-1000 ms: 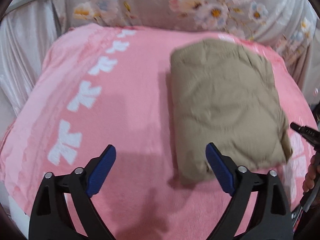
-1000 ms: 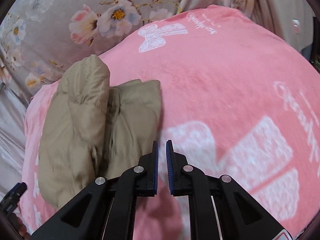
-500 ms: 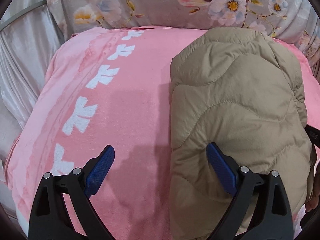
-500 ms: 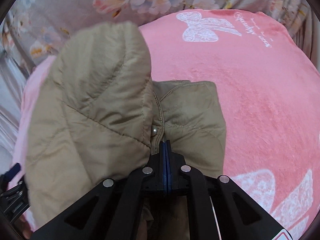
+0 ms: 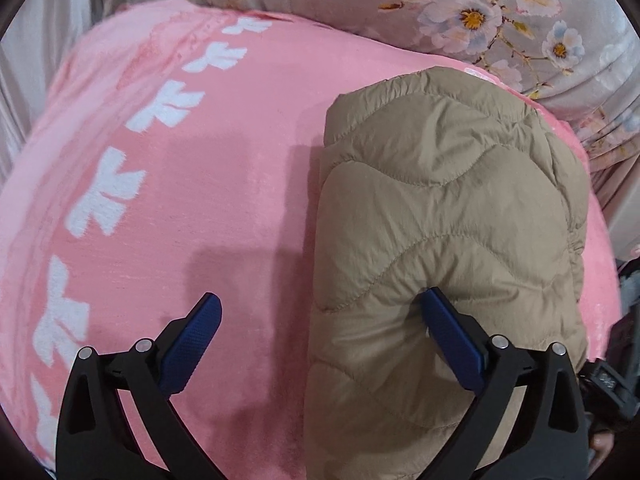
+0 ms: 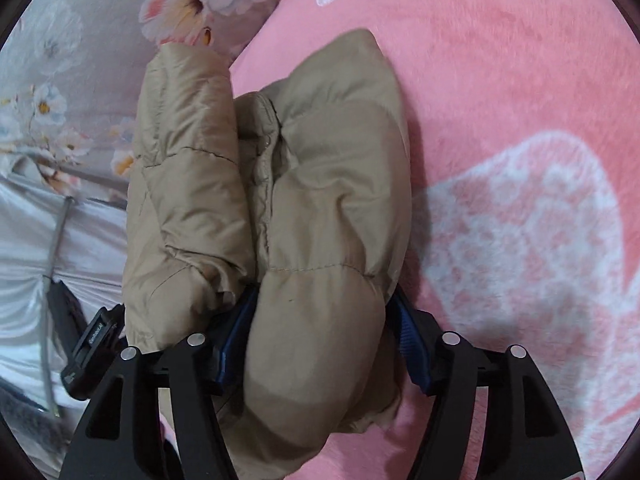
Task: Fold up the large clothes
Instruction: 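Grasp the jacket bundle edge with the right gripper while the left grasps beside it, then lift the jacket bundle with both grippers and fold it over onto itself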
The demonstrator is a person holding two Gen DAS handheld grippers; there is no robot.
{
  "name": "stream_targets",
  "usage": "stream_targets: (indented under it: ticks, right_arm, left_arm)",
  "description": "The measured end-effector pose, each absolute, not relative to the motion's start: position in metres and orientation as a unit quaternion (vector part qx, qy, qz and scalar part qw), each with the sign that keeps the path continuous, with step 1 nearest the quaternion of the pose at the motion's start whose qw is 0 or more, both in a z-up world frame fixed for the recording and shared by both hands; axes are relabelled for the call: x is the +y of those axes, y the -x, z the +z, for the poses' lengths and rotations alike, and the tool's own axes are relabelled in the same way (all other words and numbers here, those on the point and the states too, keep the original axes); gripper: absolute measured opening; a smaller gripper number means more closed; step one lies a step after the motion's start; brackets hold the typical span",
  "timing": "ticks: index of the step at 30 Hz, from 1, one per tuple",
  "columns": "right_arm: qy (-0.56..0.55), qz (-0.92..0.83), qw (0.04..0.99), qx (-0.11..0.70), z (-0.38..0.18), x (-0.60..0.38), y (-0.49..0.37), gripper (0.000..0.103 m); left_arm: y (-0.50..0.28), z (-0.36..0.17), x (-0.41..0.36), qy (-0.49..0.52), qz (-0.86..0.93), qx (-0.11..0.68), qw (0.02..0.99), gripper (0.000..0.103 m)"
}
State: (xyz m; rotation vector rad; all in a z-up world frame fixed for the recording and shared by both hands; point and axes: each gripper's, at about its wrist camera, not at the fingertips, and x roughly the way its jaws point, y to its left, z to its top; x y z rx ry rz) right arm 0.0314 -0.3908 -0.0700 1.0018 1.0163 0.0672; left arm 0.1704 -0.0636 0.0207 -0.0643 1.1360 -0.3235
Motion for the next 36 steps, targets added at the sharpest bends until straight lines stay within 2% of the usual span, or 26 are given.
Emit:
stream_targets:
  ticks: [4,11,12,14,16,18,19,21,24,27,36]
  right_arm:
    - [-0.485,0.062,0.745,0.454,-0.076,-0.387,-0.036,0.065]
    - [-0.5,0.087,0.737,0.446,-0.082,-0.382,-0.063,0.071]
    - [-0.497,0.085,0.739,0.446,-0.082,-0.384,-0.064,0.069]
    - [-0.485,0.082,0.748,0.445,-0.079,-0.381,-0.066,0.057]
    - [-0.477,0.082,0.758,0.437,-0.075,-0.38,-0.061,0.036]
    - [-0.45,0.07,0.78,0.43,-0.062,-0.376,-0.058,0.023]
    - [-0.433,0.063,0.791,0.427,-0.054,-0.372,-0.057,0.02]
    - [-0.394,0.04,0.814,0.424,-0.038,-0.365,-0.057,0.018]
    - [-0.341,0.018,0.846,0.409,-0.01,-0.352,-0.055,0.016]
    - [-0.299,0.007,0.874,0.384,0.02,-0.339,-0.054,0.015]
    - [-0.218,-0.005,0.922,0.32,0.081,-0.307,-0.065,0.015]
  left_arm:
    - [-0.188,0.0,-0.046,0.107,-0.205,0.569,0.789,0.098]
    - [-0.199,-0.026,-0.059,0.172,-0.283,0.567,0.754,0.098]
    - [-0.199,-0.029,-0.063,0.178,-0.291,0.567,0.75,0.098]
    - [-0.198,-0.031,-0.074,0.187,-0.313,0.563,0.741,0.098]
    - [-0.195,-0.023,-0.083,0.159,-0.308,0.554,0.757,0.097]
    - [-0.188,-0.011,-0.091,0.125,-0.304,0.539,0.776,0.081]
    - [-0.184,-0.003,-0.095,0.103,-0.3,0.53,0.786,0.076]
    - [-0.178,0.012,-0.099,0.071,-0.294,0.512,0.804,0.059]
    - [-0.171,0.037,-0.101,0.04,-0.289,0.483,0.826,0.046]
    - [-0.161,0.065,-0.101,0.009,-0.282,0.443,0.851,0.04]
    - [-0.155,0.131,-0.084,-0.042,-0.255,0.364,0.895,0.036]
